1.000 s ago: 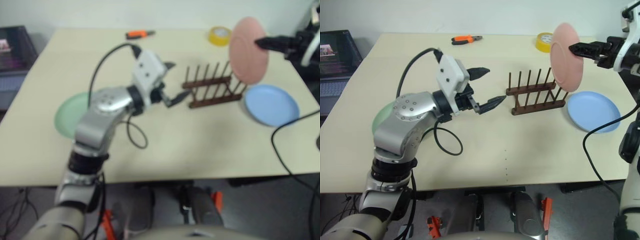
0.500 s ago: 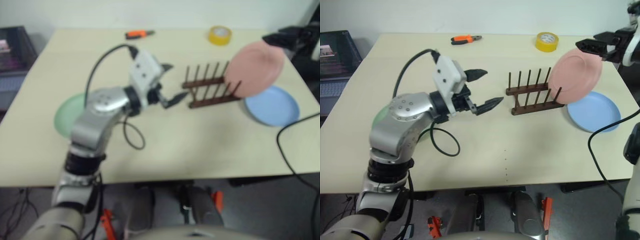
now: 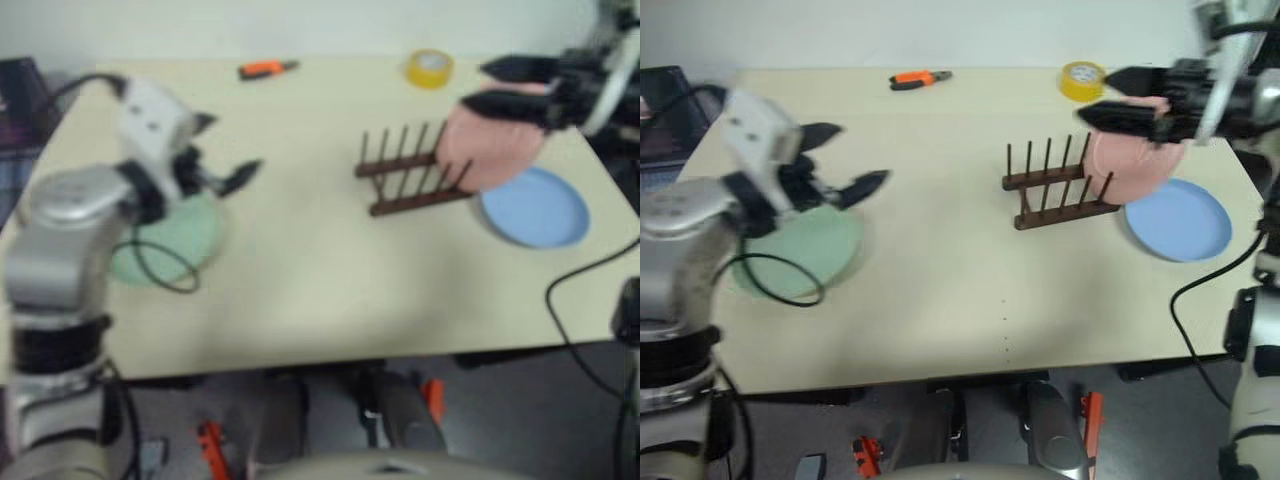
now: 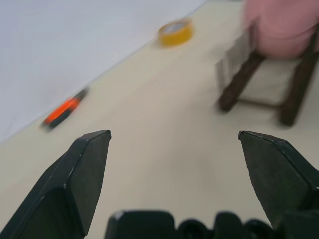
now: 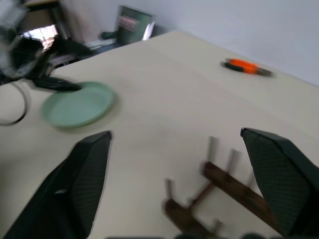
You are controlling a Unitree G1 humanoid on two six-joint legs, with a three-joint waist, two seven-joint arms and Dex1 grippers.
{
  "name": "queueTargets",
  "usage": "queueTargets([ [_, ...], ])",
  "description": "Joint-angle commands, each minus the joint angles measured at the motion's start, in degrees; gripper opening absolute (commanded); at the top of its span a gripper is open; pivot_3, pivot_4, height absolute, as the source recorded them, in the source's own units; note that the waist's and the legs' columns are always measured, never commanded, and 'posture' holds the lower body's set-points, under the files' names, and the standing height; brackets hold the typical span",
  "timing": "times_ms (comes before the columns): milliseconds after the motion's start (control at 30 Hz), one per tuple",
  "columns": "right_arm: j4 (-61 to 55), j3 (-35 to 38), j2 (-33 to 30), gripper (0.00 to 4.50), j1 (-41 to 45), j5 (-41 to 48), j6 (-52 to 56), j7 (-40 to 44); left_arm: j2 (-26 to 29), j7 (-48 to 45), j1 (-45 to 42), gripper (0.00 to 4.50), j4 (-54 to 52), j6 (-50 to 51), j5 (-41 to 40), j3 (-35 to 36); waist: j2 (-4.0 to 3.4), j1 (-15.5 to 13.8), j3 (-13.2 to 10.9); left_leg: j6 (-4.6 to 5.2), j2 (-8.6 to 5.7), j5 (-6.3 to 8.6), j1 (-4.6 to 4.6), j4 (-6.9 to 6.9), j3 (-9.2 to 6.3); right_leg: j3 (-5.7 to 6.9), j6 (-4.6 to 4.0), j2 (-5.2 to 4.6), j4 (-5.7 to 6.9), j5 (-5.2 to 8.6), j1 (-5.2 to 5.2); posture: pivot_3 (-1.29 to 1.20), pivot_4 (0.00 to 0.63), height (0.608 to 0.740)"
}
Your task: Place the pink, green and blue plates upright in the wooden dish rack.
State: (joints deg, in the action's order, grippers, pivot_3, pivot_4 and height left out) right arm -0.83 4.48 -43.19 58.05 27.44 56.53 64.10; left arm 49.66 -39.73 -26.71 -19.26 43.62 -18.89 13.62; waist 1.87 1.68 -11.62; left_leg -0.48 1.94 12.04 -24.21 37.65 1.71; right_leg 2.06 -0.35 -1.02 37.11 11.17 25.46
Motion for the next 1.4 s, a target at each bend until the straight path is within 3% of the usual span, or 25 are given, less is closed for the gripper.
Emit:
queueTargets([
  [33,-10.9,-3.4,4.2,4.46,-4.7,1.5,2.2,-6.7,5.5,-1.9,5.6,4.50,1.0,0.3,1.0,8.1,0.01,-0.1,0.0,-0.01,0.09,0.00,0.12,-0.03,-0.05,0.06,-0.06,0.00,0.02,0.04,-0.09,0.00,0.150,0.740],
  [100,-8.9,-3.8,5.5,4.46,-4.8,-0.6,1.0,-10.2,6.5,-2.3,7.7,4.50,0.2,-0.5,0.5,9.1,-0.01,-0.3,0.0,-0.03,0.22,-0.01,0.23,-0.07,0.01,0.09,-0.14,-0.03,0.03,0.04,-0.15,0.00,0.150,0.740],
  [233,5.8,-1.7,3.9,4.46,0.8,-6.3,-1.8,-18.1,5.2,-2.5,8.9,4.50,-2.3,0.0,-1.5,8.6,-0.01,-1.8,0.0,-0.07,0.16,-0.01,0.14,0.26,0.21,0.16,-0.39,-0.25,-0.16,0.15,-0.21,0.00,0.150,0.740],
  [367,2.0,-3.3,1.0,4.46,-0.5,-2.0,-2.8,-9.6,6.1,-1.3,11.6,4.50,1.0,-0.4,0.2,10.0,0.03,-2.0,0.0,-0.03,-0.22,-0.01,0.03,0.23,0.40,0.03,-0.28,-0.58,-0.22,0.08,-0.19,0.00,0.150,0.740],
  [433,1.5,-4.3,0.8,4.46,-1.1,-3.0,-4.7,-9.4,5.8,-1.1,11.9,4.50,0.9,-0.4,-0.3,10.3,0.04,-1.7,0.0,0.06,-0.17,0.07,-0.03,0.12,0.45,0.02,-0.14,-0.57,-0.22,0.13,-0.13,0.00,0.150,0.740],
  [567,18.3,-2.2,2.0,4.46,6.9,-11.6,-6.4,-24.3,3.8,-2.7,11.8,4.50,-2.8,-0.4,-4.2,9.5,0.03,-1.4,0.0,0.00,-0.05,0.14,-0.18,0.13,0.38,-0.04,0.04,-0.27,-0.11,0.05,0.05,0.00,0.150,0.740],
  [667,24.6,-0.5,0.7,4.46,10.1,-15.6,-8.8,-31.9,0.9,-6.3,10.7,4.50,-8.9,0.9,-10.7,4.0,0.03,-1.7,0.0,-0.01,-0.12,0.12,-0.25,0.16,0.39,-0.01,-0.03,-0.25,-0.08,0.04,0.12,0.00,0.150,0.740],
  [800,26.5,-2.1,-0.5,4.46,9.5,-19.7,-12.7,-34.5,-5.0,-6.1,4.4,4.50,-12.2,2.7,-15.0,-5.4,0.04,-2.0,0.0,-0.01,-0.19,0.12,-0.35,0.18,0.40,0.05,-0.01,-0.16,-0.13,0.04,0.08,0.00,0.150,0.740],
  [933,28.7,-1.7,-1.4,4.46,9.1,-24.1,-16.8,-39.7,-12.7,-3.5,-3.0,4.50,-10.4,2.3,-10.6,-18.9,0.05,-1.9,0.0,0.02,-0.30,0.10,-0.34,0.32,0.42,-0.05,0.21,-0.14,-0.17,-0.09,-0.03,0.00,0.150,0.740],
  [1033,29.3,-0.2,-1.8,3.88,8.8,-25.5,-18.3,-43.0,-17.1,-1.6,-6.1,4.50,-7.8,0.6,-7.3,-24.5,0.05,-1.6,0.0,0.04,-0.36,0.10,-0.33,0.32,0.40,-0.12,0.25,-0.14,-0.17,-0.11,-0.03,0.00,0.150,0.740],
  [1333,31.0,-1.5,-3.7,0.55,6.0,-29.3,-14.6,-44.7,-23.9,1.6,-9.9,4.50,-6.6,1.6,-5.5,-27.2,0.03,-1.2,0.0,0.04,-0.27,0.09,-0.15,0.23,0.35,-0.13,0.12,0.07,-0.06,-0.04,-0.06,0.00,0.150,0.740],
  [1400,31.2,-1.7,-3.7,0.02,5.4,-29.6,-13.9,-44.1,-24.2,1.8,-10.1,4.50,-7.0,2.0,-5.6,-27.0,0.02,-1.2,0.0,0.04,-0.29,0.10,-0.13,0.25,0.34,-0.16,0.13,0.07,-0.06,-0.05,-0.06,0.00,0.150,0.740],
])
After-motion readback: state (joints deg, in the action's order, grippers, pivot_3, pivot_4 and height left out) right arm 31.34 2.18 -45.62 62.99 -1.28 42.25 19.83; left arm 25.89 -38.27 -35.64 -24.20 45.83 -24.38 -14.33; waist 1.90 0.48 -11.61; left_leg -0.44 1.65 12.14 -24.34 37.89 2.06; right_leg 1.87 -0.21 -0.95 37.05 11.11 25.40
